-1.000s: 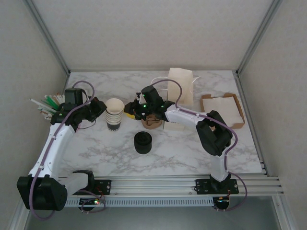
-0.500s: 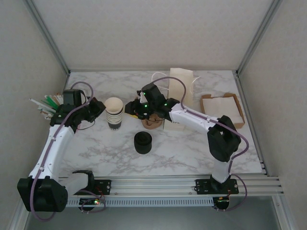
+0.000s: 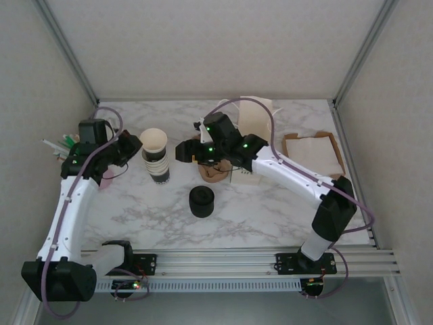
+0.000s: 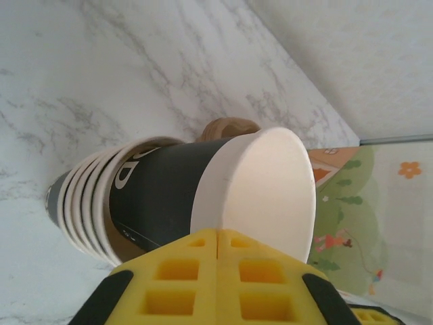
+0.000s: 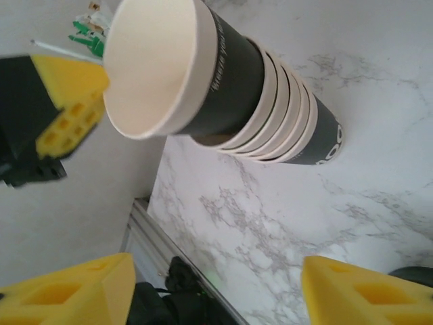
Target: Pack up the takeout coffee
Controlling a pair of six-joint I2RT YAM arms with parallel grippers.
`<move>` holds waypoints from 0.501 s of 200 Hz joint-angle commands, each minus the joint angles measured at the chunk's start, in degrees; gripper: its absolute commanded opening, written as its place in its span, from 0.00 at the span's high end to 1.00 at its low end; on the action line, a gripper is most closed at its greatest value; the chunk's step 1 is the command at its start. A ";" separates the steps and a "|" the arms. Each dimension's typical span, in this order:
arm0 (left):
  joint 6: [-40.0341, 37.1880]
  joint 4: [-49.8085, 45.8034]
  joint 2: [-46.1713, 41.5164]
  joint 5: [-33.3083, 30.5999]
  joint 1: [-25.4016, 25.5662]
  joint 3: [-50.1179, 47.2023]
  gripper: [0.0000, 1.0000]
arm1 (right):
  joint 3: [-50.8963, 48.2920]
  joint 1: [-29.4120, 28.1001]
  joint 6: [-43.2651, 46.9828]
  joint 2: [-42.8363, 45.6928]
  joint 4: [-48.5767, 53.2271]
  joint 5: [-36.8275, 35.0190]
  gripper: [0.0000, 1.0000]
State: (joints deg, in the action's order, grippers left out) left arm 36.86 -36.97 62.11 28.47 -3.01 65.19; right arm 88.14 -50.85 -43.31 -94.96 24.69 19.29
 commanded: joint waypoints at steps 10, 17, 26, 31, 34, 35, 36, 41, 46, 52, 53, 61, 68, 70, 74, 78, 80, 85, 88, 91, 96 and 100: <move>-2.45 -4.13 -1.88 -1.38 -0.51 6.00 1.00 | 1.28 -0.48 5.33 5.81 6.21 -2.93 0.26; -2.58 -4.79 -1.92 -1.11 -0.51 7.08 1.00 | 1.04 -0.48 5.85 7.00 7.07 -3.63 0.24; -2.59 -5.49 -2.04 -0.59 -0.44 8.44 1.00 | 0.61 -0.48 6.56 8.42 7.92 -4.35 0.20; -2.60 -5.77 -2.14 -0.37 -0.37 9.14 1.00 | 0.13 -0.48 7.05 9.53 8.46 -4.94 0.18; -2.59 -5.92 -2.25 -0.16 -0.27 9.50 1.00 | -0.16 -0.44 7.28 10.10 8.78 -5.20 0.16; -2.59 -6.01 -2.30 -0.12 -0.22 9.64 1.00 | -0.20 -0.46 7.41 10.30 8.83 -5.35 0.15; -2.58 -6.01 -2.27 -0.06 -0.19 9.76 1.00 | -0.27 -0.47 7.43 10.53 8.99 -5.42 0.15; -2.65 -6.30 -2.33 0.20 -0.04 10.37 1.00 | -0.68 -0.48 7.64 11.21 9.47 -6.19 0.13; -2.67 -6.68 -2.50 0.54 0.14 10.88 1.00 | -1.11 -0.48 7.87 12.35 10.14 -7.24 0.11; -2.59 -6.98 -2.62 0.98 0.56 11.54 1.00 | -1.63 -0.43 8.21 13.56 10.79 -8.62 0.07; -2.54 -7.02 -2.61 1.07 0.64 11.63 1.00 | -1.82 -0.41 8.27 13.83 10.85 -8.81 0.07; -2.29 -7.13 -2.89 1.48 1.38 12.12 1.00 | -2.91 -0.48 9.25 15.75 11.70 -10.58 0.01; -2.00 -7.08 -3.12 1.59 2.32 12.40 1.00 | -3.71 -0.48 9.91 17.24 12.68 -12.24 0.01; -1.93 -7.09 -3.13 1.59 2.59 12.52 1.00 | -3.83 -0.48 9.95 17.43 12.76 -12.56 0.01; -1.81 -7.23 -3.13 1.52 3.19 12.73 1.00 | -4.15 -0.48 10.08 18.14 13.55 -13.69 0.01; -1.72 -7.31 -3.13 1.31 3.85 12.92 1.00 | -4.44 -0.37 10.11 18.83 14.45 -15.09 0.01; -1.60 -7.28 -3.13 1.21 4.14 13.00 1.00 | -4.53 -0.38 10.11 19.19 14.91 -15.71 0.01; -1.35 -7.31 -3.13 0.81 5.24 13.05 1.00 | -4.79 -0.38 10.37 20.03 16.00 -17.31 0.01; -1.17 -7.28 -3.20 0.56 5.93 13.18 1.00 | -5.00 -0.39 10.43 20.55 16.63 -18.11 0.01; -0.99 -7.20 -3.15 0.27 6.47 13.21 1.00 | -5.21 -0.38 10.44 21.05 17.09 -19.14 0.01; -0.56 -6.98 -3.13 -0.24 7.69 13.21 1.00 | -5.66 -0.39 10.46 22.09 18.28 -20.41 0.01; -0.21 -6.83 -3.13 -0.61 8.68 13.17 1.00 | -5.96 -0.36 10.37 22.83 18.95 -21.62 0.01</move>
State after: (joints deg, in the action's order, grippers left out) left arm 35.64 -42.65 59.64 28.60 1.61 76.77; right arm 84.27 -50.89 -34.96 -75.68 37.01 6.83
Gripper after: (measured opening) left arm 0.053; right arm 0.987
